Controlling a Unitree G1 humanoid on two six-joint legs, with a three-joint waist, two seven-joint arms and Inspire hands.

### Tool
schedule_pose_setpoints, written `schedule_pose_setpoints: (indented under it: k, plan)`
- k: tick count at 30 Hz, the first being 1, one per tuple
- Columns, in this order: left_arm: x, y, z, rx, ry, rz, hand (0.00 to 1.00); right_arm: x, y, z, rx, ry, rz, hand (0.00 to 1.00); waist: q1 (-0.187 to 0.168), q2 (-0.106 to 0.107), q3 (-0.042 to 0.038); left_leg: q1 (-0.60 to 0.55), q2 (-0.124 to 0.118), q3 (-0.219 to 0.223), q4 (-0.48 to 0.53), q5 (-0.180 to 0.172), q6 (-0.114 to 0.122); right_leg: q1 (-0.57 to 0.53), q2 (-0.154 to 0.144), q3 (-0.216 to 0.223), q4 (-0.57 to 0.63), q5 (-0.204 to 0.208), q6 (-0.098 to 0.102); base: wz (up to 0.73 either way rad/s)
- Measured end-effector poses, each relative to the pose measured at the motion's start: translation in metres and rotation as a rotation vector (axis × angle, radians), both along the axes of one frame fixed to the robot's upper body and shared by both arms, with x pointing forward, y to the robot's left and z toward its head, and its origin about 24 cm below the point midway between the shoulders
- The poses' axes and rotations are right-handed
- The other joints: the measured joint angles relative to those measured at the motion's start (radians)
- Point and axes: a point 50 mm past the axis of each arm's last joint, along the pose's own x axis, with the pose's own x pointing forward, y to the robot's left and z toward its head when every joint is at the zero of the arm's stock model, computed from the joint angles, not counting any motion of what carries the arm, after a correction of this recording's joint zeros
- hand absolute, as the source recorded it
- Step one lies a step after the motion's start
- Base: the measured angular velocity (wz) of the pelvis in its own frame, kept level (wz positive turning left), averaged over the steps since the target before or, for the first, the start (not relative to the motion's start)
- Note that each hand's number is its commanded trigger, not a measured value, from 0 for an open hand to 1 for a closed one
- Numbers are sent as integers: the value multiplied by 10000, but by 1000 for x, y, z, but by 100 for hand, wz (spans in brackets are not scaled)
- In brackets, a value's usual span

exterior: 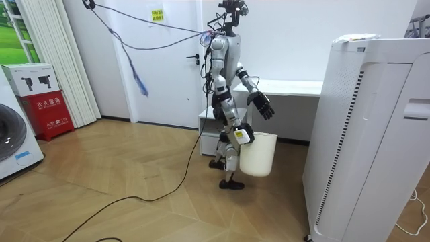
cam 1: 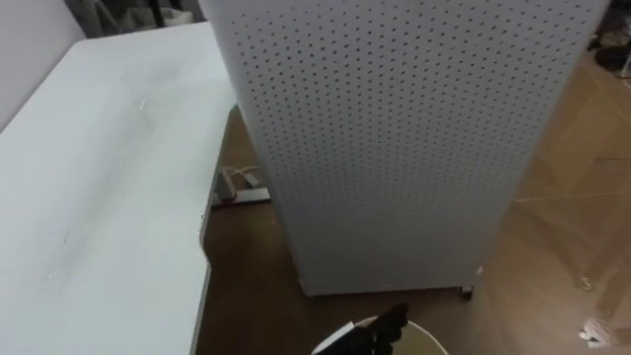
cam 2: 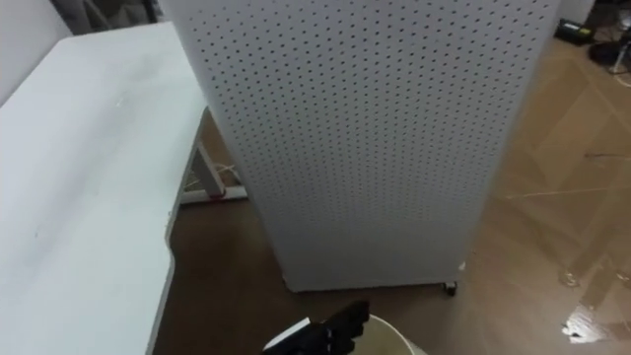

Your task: Pick garbage

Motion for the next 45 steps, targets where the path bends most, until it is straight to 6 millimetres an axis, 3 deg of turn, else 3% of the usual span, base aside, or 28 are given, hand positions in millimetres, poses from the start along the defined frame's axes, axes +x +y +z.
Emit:
schedule_pose_setpoints:
  k: [2,4,8,13,15,17,18,20,23,31,34,36,41,42,44,45]
  plan:
    - [-1,3,-1,92,-148,31,0,-1,5,-1,60,55,240,100,33,-198,-67,55,-106,14,-139,-13,18,66,286,742,-16,179,76,-57]
    - [-3,10,-4,211,-51,214,0,-3,9,-3,223,83,214,100,8,-338,-143,258,-120,74,-193,-58,76,167,386,1026,-46,255,65,-50]
    - [-7,24,-14,1019,43,244,0,-12,9,-6,325,236,50,100,-4,-557,-109,798,-142,186,-623,-210,243,450,563,1322,-363,429,291,-32]
    - [-10,42,-26,2183,87,392,0,-21,3,-8,352,363,-447,100,22,-627,-80,1010,-301,603,-923,-424,529,420,440,1403,-544,708,601,-30]
    - [-12,51,-28,2465,136,720,0,-21,2,-8,387,322,-496,100,80,-640,-80,1011,-370,1068,-895,-508,672,293,292,972,-577,891,610,-74]
    - [-11,62,-31,2648,261,1384,0,-22,2,-8,476,323,-472,100,224,-661,-68,1056,-287,1882,-951,-625,833,166,77,107,-775,1273,505,-99]
    - [-10,65,-33,2687,331,1569,0,-23,1,-8,481,348,-497,100,239,-676,-59,1081,-284,2063,-942,-658,858,161,7,-171,-838,1354,460,-88]
    - [-10,71,-35,2857,406,1891,0,-25,1,-9,525,408,-520,100,225,-751,-20,1183,-252,2645,-909,-783,956,156,-244,-1164,-945,1536,305,-69]
    - [-10,73,-35,2924,432,2040,0,-31,-4,-11,408,617,-658,100,261,-786,-20,1297,-242,3159,-932,-891,1023,146,-418,-1917,-995,1624,175,-50]
    - [-9,77,-38,3233,473,2260,0,-30,-7,-12,347,721,-841,100,297,-865,-72,1210,-202,3246,-894,-938,1041,108,-420,-2300,-1246,1658,166,-9]
    - [-8,76,-38,3226,520,2338,0,-30,-6,-12,387,764,-823,100,342,-814,-122,1138,-66,3247,-678,-1075,993,96,-443,-2623,-1188,1610,91,2]
    - [-8,79,-39,3325,514,2448,0,-29,-5,-12,469,754,-757,100,322,-813,-121,1142,1,3186,-546,-1166,956,107,-567,-3106,-1025,1489,-70,9]
    - [-10,84,-43,3529,708,2556,0,-32,-5,-13,476,881,-423,100,283,-742,-103,1182,317,2731,222,-1739,726,276,-717,-4022,-170,668,-322,25]
    - [-10,84,-43,3532,712,2560,0,-32,-5,-13,464,876,-389,100,284,-721,-90,1158,378,2699,404,-1843,689,272,-727,-4103,-12,533,-354,13]
    - [-10,88,-43,3623,707,2737,0,-28,-3,-12,416,787,-203,100,310,-675,-86,1126,552,2594,948,-2225,521,137,-740,-4264,674,-181,-503,9]
    - [-10,89,-43,3616,717,2800,0,-27,-3,-12,369,781,-67,100,319,-672,-87,1142,588,2591,1043,-2277,455,128,-725,-4239,811,-339,-484,5]
